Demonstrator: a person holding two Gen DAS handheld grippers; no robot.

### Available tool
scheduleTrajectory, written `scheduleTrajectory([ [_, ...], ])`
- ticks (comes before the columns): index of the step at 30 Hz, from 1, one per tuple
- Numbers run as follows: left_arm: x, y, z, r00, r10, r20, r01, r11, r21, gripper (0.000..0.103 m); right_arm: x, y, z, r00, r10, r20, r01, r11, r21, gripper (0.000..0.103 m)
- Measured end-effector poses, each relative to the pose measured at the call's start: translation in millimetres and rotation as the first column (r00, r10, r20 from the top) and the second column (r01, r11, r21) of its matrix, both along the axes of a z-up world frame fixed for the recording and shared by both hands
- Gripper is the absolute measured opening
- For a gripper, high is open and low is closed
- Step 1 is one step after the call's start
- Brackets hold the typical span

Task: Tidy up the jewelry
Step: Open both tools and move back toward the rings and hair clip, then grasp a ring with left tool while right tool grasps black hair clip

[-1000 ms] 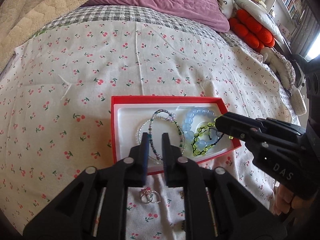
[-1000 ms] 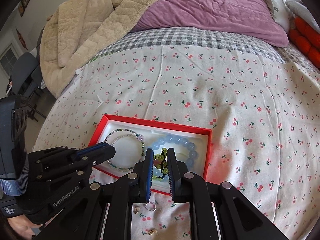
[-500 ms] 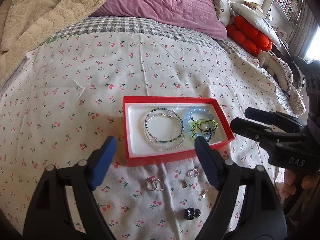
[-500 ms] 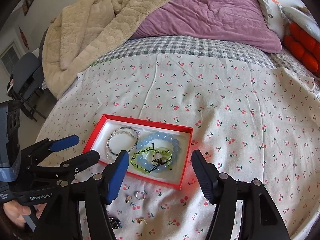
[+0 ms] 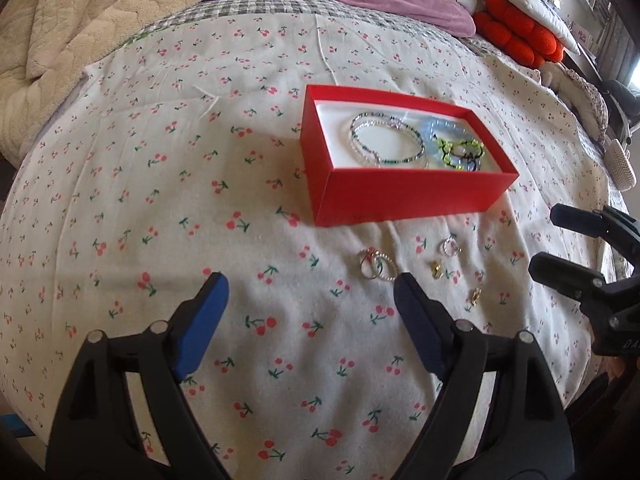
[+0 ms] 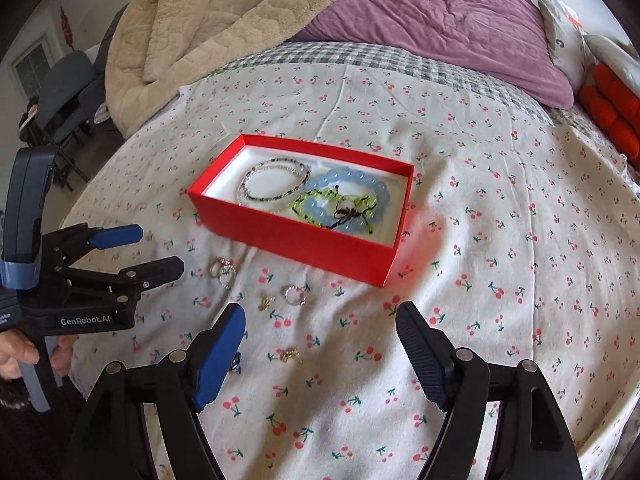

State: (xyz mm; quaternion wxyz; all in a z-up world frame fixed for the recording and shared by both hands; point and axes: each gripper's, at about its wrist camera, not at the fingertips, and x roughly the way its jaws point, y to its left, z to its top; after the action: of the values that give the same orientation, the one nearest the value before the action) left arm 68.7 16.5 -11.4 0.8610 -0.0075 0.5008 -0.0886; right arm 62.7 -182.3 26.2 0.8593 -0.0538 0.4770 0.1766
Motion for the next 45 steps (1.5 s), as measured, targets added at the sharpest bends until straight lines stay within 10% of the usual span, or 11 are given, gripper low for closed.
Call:
scheduleTrajectory([
  [18, -26.9, -17.0, -25.7, 0.970, -0.226, 0.090, 0.226, 0.974, 0.005, 0.084, -28.0, -16.4, -45.4, 0.999, 0.005, 0.033, -0.004, 1.000, -0.006, 0.079],
  [45, 11.3, -34.4, -27.3, 0.973, -0.219, 0.077, 0.225, 0.971, -0.082, 0.026, -23.9, -5.5, -46.3, 0.996, 0.073, 0.042, -0.074, 0.997, 0.005, 0.079],
])
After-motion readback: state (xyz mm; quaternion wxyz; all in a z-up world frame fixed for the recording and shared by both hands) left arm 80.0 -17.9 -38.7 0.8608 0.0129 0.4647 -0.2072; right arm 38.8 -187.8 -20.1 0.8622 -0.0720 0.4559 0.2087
